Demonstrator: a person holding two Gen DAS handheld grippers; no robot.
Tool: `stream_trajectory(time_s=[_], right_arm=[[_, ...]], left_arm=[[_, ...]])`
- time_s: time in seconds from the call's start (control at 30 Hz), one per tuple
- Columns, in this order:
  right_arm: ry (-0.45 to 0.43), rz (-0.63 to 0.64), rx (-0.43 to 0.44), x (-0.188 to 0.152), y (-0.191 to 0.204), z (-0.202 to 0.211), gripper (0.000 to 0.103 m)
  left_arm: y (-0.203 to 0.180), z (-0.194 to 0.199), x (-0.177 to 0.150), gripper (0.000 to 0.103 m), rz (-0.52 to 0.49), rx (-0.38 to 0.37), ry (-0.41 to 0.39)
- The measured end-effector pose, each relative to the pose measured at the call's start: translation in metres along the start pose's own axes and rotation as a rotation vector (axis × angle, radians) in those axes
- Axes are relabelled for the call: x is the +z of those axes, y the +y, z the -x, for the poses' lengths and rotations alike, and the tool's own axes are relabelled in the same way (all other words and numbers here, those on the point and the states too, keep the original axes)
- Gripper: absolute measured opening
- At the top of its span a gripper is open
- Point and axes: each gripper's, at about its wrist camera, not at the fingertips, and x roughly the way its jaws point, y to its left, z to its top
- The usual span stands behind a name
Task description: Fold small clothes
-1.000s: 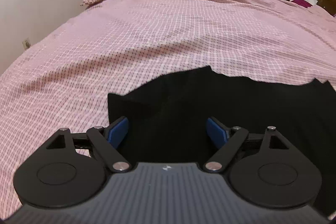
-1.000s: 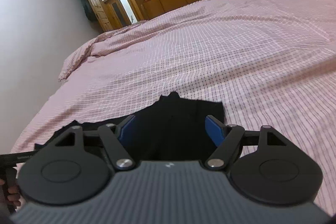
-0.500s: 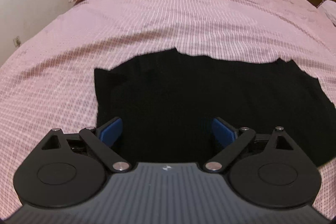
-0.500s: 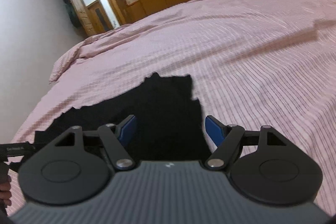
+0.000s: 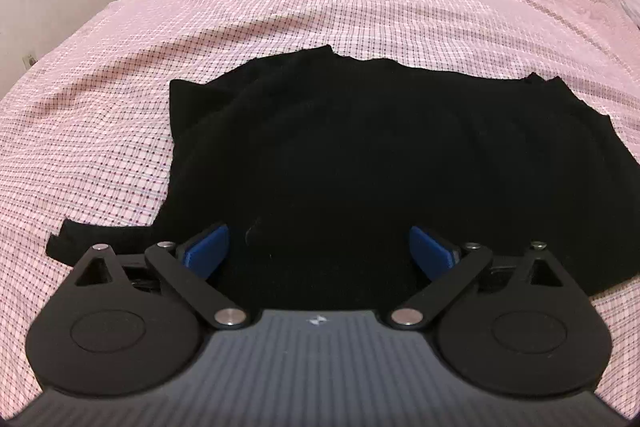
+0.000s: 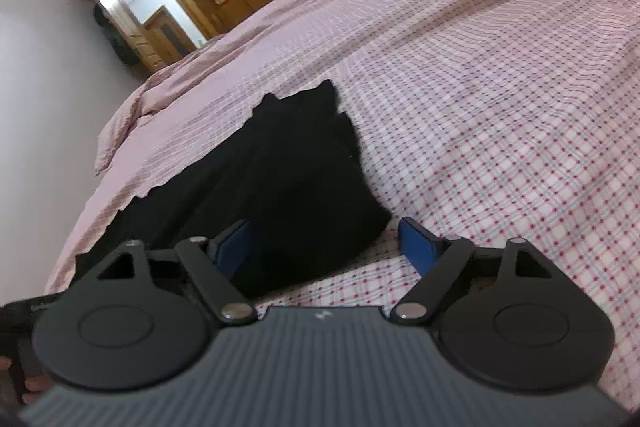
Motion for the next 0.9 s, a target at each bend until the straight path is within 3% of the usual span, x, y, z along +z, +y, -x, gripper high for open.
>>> stream_trajectory(time_s=[0.37, 0.9], right_arm=[[-0.017, -0.043, 0.068, 0.003, 0.004, -0.021, 0.089], [-0.017, -0.081, 0.135, 0.006, 0.017, -0.050, 0.089]], left_arm=[[0.000, -0.001, 0.001, 0.101, 0.012, -0.005, 0.010], [0.000, -0.002, 0.000, 0.103, 0.016, -0.010, 0.013]])
